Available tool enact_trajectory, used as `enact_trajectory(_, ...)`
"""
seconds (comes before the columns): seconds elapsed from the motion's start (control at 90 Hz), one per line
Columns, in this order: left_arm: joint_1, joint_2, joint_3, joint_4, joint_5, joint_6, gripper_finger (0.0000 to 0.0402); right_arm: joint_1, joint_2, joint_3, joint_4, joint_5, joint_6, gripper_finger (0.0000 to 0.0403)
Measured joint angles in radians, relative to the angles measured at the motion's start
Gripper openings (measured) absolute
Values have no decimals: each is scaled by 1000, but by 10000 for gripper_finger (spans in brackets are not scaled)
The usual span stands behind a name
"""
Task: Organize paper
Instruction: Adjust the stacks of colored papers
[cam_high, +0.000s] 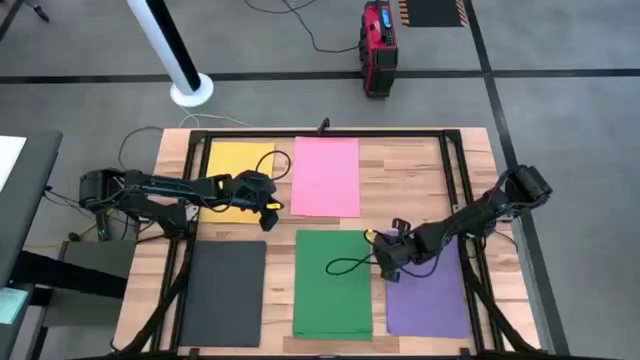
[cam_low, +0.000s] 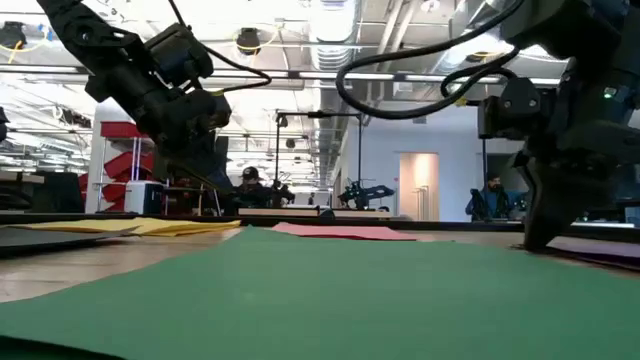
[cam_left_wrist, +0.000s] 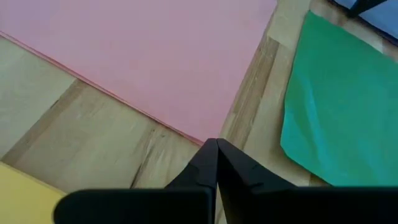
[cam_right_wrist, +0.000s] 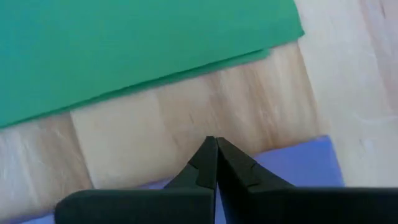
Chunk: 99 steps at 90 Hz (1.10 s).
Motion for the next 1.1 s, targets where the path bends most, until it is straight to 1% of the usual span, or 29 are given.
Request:
enact_trajectory(0.256, 0, 0, 0, 0, -1, 0, 0, 16, 0, 64, 5, 14, -87, 0)
enact_trajectory(0.333, 0, 0, 0, 0, -1, 0, 0, 38, 0, 70, 38, -23, -110, 0)
enact_trajectory(0.4, 0, 0, 0, 0, -1, 0, 0, 61, 1, 62, 78, -85, -112, 0)
enact_trajectory(0.456, 0, 0, 0, -1, -1, 0, 0, 81, 2, 53, 87, -108, -100, 0)
enact_trajectory(0.622, 0, 0, 0, 0, -2, 0, 0, 119, 2, 49, 79, -114, -63, 0)
enact_trajectory(0.822, 0, 0, 0, 0, -2, 1, 0, 108, 3, 49, 80, -115, -66, 0)
enact_trajectory(1.1, 0, 0, 0, 0, -3, 1, 0, 107, 123, 64, 95, -137, -78, 0)
